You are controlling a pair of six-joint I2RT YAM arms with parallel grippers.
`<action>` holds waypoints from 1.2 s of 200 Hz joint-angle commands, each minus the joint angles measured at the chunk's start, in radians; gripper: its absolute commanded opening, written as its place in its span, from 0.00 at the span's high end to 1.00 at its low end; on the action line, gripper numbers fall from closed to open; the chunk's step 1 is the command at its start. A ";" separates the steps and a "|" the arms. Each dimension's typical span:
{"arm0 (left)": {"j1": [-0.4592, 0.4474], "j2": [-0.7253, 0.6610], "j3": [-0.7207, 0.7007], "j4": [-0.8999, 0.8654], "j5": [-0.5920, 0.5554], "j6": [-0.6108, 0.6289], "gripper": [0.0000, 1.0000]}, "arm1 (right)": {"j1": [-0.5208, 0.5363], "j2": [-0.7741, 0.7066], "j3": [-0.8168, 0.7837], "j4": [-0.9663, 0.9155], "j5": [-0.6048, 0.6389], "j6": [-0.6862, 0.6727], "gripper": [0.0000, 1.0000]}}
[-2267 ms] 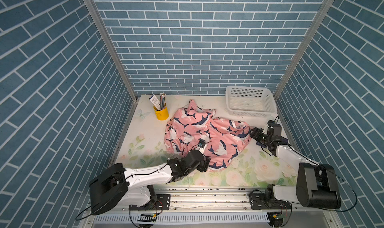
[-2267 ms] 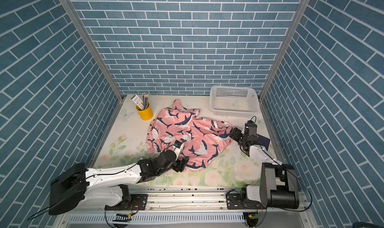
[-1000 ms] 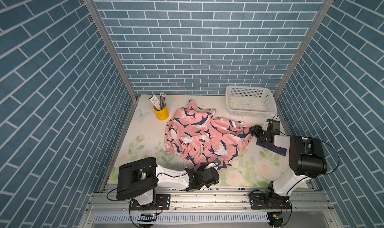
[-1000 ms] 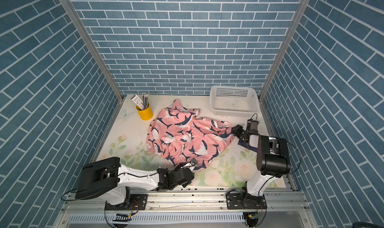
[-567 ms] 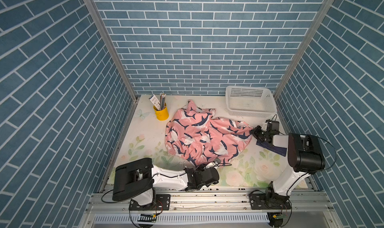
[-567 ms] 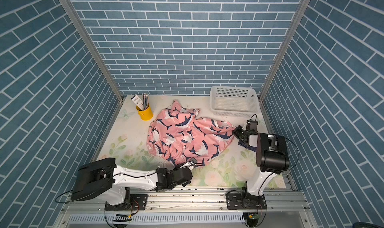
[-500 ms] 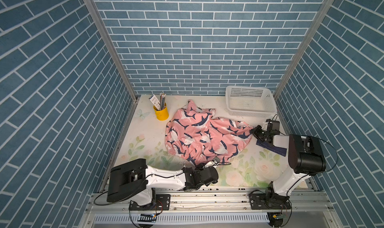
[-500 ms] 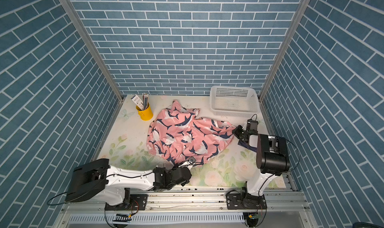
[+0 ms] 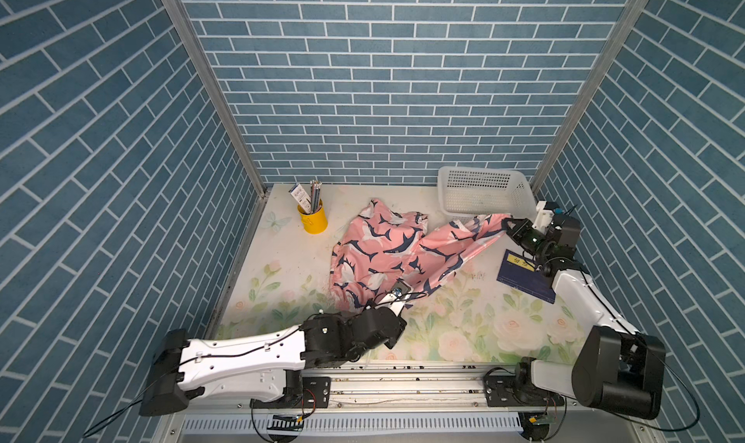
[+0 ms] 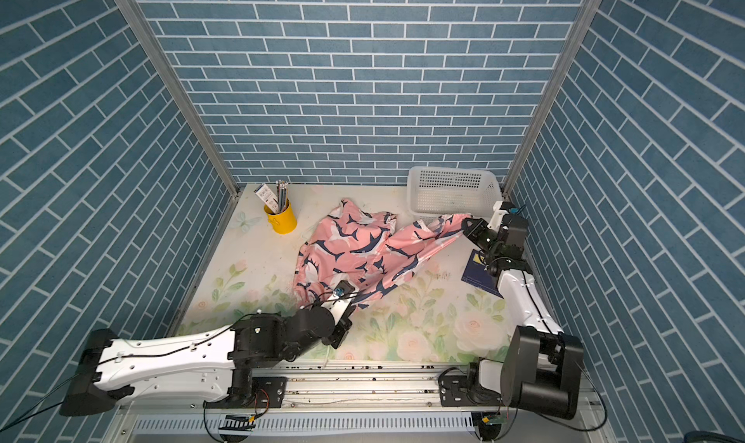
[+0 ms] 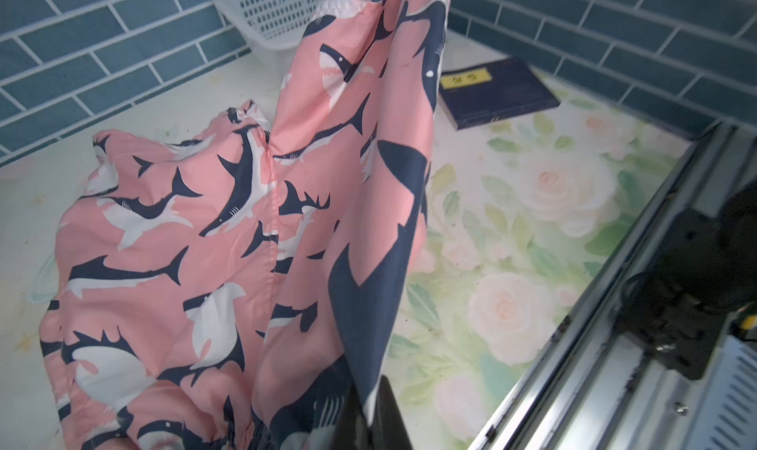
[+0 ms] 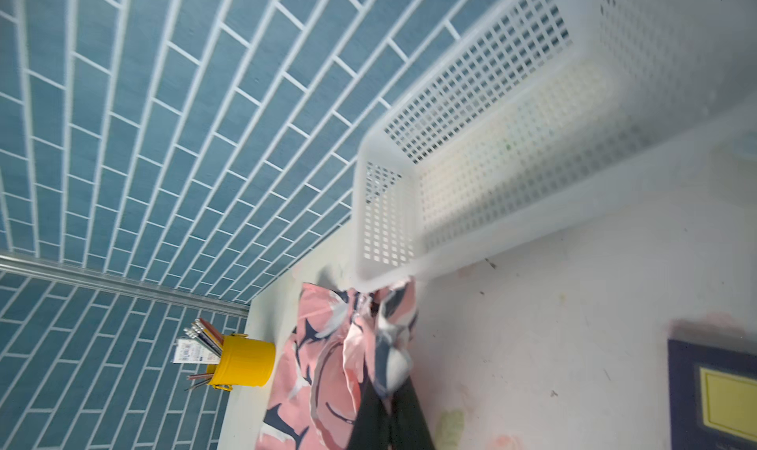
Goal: Roll up the shorts
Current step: Fold the shorts at the center of the board.
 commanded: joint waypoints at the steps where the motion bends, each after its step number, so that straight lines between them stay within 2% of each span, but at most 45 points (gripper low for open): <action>1: -0.007 -0.028 -0.038 -0.114 0.085 -0.050 1.00 | -0.019 0.025 0.069 -0.003 0.050 0.009 1.00; 16: -0.006 -0.050 -0.063 -0.115 0.097 -0.084 1.00 | 0.020 0.048 0.113 0.017 0.046 0.019 1.00; 37: -0.006 -0.124 -0.124 -0.083 0.077 -0.140 1.00 | 0.129 0.113 0.244 0.008 0.089 -0.006 1.00; 74: -0.004 -0.189 -0.161 -0.114 -0.050 -0.304 1.00 | 0.256 0.308 0.462 0.016 0.100 -0.004 1.00; 108: -0.005 -0.193 -0.214 -0.124 -0.104 -0.461 1.00 | 0.335 0.481 0.638 0.010 0.111 -0.001 1.00; 128: -0.005 -0.205 -0.250 -0.107 -0.140 -0.528 1.00 | 0.371 0.568 0.738 -0.020 0.113 -0.006 1.00; 166: -0.006 -0.260 -0.281 -0.185 -0.250 -0.684 1.00 | 0.413 0.710 0.900 -0.086 0.134 -0.028 1.00; 212: -0.003 -0.302 -0.320 -0.316 -0.335 -0.893 1.00 | 0.437 0.856 1.055 -0.113 0.142 -0.035 1.00; 240: -0.001 -0.296 -0.334 -0.435 -0.364 -1.056 1.00 | 0.462 1.003 1.241 -0.159 0.122 -0.034 1.00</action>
